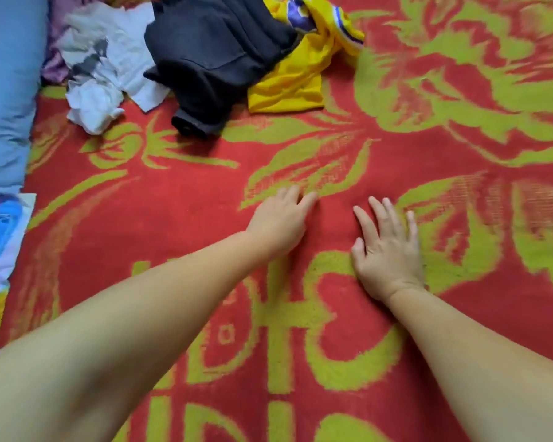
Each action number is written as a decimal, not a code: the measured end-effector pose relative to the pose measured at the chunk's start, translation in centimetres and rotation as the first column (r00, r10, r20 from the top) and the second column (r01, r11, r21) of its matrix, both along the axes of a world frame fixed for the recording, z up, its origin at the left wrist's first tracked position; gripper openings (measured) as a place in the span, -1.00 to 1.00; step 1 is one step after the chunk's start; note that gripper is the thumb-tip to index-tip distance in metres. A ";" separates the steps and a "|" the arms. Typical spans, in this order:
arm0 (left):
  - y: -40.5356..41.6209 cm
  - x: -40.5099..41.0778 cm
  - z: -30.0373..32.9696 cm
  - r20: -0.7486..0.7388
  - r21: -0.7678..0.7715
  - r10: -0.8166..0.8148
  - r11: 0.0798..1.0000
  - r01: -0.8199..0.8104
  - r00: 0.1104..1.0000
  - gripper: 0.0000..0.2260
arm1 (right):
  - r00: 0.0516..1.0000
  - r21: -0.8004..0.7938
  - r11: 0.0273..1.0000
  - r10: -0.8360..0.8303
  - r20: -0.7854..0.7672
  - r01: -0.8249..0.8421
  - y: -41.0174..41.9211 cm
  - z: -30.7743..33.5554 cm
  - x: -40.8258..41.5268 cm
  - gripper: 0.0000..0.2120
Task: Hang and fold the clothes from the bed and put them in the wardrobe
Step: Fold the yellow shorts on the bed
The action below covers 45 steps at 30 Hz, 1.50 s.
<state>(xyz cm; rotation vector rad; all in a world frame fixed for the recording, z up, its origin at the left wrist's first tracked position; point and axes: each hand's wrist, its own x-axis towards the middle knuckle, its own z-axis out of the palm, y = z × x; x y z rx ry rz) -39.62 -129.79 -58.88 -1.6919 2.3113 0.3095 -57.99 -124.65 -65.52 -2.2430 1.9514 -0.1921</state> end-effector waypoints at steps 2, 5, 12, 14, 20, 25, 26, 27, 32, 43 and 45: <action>-3.2 -0.1 -0.8 0.045 -0.069 -0.098 0.993 0.101 0.994 -0.53 | 1.000 -0.034 0.999 -0.014 0.020 0.014 -0.5 0.0 -0.2 -0.44; -8.7 0.7 -1.8 0.095 -0.204 -0.061 0.976 0.079 0.994 -0.52 | 1.000 -0.040 0.999 -0.021 0.015 0.021 -1.1 0.0 -0.1 -0.45; -20.1 1.4 -2.0 0.108 -0.256 0.208 0.951 -0.175 0.972 -0.64 | 1.000 -0.022 1.000 0.000 -0.021 -0.001 -1.0 -0.1 -0.2 -0.43; -21.2 0.8 -1.6 -0.067 -0.286 0.246 0.924 -0.255 0.967 -0.75 | 1.000 -0.030 1.000 0.001 -0.018 -0.002 -0.9 0.0 -0.2 -0.43; -16.7 1.1 -0.6 -0.179 -0.317 0.189 0.918 -0.238 0.966 -0.85 | 1.000 -0.077 0.997 0.005 0.002 -0.005 -0.7 -0.2 0.3 -0.45; -4.9 -0.2 -3.5 -0.199 -0.249 0.221 0.931 -0.267 0.955 -0.78 | 1.000 -0.113 0.993 -0.022 0.006 0.022 -1.1 -0.4 0.0 -0.45; -3.4 -0.3 -3.5 -0.181 -0.240 0.222 0.935 -0.262 0.958 -0.78 | 1.000 -0.106 0.994 -0.024 -0.002 0.023 -1.1 -0.3 0.1 -0.44; -1.9 -0.3 -3.2 -0.151 -0.211 0.219 0.945 -0.248 0.964 -0.78 | 1.000 -0.082 0.996 -0.021 -0.015 0.020 -1.0 -0.2 0.2 -0.42; 6.9 0.0 -0.6 -0.120 0.199 0.325 0.934 -0.298 0.938 -0.76 | 0.997 0.245 0.969 -0.024 -0.073 0.042 0.0 2.7 0.2 -0.44; 25.9 1.4 20.6 -0.387 0.765 0.608 0.632 -0.128 0.693 -0.70 | 0.943 0.647 0.721 0.026 0.331 -0.247 17.4 16.5 2.6 -0.25; 25.3 2.8 26.9 -0.485 0.774 0.711 0.620 -0.128 0.509 -0.79 | 0.931 0.547 0.806 0.013 0.365 -0.227 17.2 21.3 2.8 -0.60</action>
